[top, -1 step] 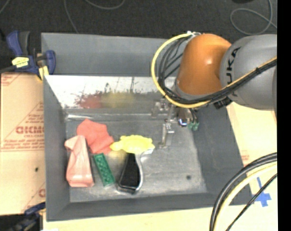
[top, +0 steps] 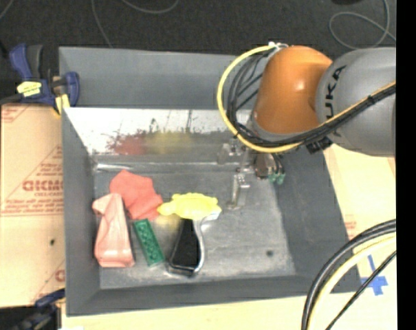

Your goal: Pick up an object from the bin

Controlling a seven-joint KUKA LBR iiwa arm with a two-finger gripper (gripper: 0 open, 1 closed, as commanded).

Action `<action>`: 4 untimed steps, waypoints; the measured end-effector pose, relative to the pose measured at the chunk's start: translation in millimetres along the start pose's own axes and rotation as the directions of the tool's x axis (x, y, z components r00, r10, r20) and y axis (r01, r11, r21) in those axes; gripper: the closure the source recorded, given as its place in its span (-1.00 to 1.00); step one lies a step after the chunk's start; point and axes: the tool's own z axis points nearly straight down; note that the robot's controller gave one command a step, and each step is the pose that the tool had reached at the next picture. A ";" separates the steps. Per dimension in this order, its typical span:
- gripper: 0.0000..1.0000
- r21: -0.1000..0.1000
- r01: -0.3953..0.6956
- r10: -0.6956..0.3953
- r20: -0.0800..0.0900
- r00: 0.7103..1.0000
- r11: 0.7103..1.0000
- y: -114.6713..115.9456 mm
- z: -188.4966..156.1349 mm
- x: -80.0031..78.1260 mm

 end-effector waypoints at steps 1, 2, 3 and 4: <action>-1.00 -0.002 -0.077 0.077 0.002 0.997 0.997 27.6 60.9 8.5; -1.00 0.001 -0.040 0.040 -0.002 0.999 0.999 36.0 83.4 10.2; -1.00 0.000 0.096 -0.096 0.004 0.995 0.995 48.7 74.5 13.3; -1.00 0.003 0.095 -0.095 0.014 0.995 0.995 62.0 95.2 12.5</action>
Offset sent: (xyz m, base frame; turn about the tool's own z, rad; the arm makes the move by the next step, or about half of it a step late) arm -0.0092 0.0482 -0.0410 -0.1003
